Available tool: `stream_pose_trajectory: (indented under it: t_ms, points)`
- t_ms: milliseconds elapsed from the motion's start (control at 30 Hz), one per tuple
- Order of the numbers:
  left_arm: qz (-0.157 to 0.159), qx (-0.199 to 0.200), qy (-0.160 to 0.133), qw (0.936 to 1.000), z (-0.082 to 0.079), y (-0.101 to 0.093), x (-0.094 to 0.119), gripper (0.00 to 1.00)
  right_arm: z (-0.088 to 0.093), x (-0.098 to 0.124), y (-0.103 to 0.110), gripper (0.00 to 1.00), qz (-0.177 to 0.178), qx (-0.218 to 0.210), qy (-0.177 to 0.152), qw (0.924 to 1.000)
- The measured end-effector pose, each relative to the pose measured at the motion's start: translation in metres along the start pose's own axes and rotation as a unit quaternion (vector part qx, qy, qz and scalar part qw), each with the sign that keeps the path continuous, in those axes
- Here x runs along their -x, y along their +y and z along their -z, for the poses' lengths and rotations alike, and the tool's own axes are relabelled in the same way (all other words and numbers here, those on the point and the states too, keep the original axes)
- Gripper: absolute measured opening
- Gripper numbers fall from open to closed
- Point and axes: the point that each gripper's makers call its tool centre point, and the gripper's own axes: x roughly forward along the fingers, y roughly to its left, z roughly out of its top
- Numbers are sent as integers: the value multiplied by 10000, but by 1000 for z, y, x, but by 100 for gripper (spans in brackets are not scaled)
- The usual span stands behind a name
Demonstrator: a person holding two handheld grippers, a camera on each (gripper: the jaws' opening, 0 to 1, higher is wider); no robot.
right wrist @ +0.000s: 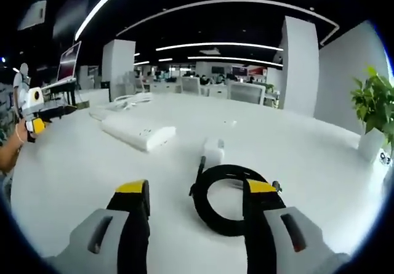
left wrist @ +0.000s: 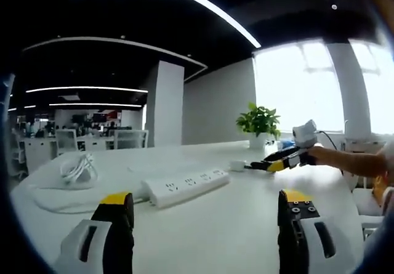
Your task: Straighten the power strip on the desk, plug the charger into it
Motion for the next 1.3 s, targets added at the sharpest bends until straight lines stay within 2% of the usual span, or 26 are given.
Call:
stream_pose_trajectory:
  t_ms: [67,200,400,500,667,800,967,1067,1300]
  points:
    - [92,238,-41,9997,1,-2,0,99,3,-1,1,58,-38,6,69,10000]
    - [62,327,-42,9994,3,0,0,99,5,-3,0,55,-60,53,203,9998]
    - [102,292,-35,9995,3,-4,0,98,2,-5,-2,47,-162,-50,264,9995]
    - [79,232,-16,9997,2,-4,-1,99,8,-5,1,42,-279,-68,482,9984]
    - [106,230,-54,9997,0,-6,-1,98,13,-6,1,41,-282,55,688,9972]
    - [122,217,-57,9997,0,-7,-2,98,13,-6,0,34,-348,140,779,9963]
    - [139,228,-77,9996,0,-7,-3,98,14,-6,-4,28,-375,-6,857,9956]
    - [143,212,-65,9997,1,-7,-3,97,16,-6,-6,22,-366,98,951,9947]
    - [139,199,-62,9997,2,-6,-4,97,20,-10,-4,20,-402,297,1171,9919]
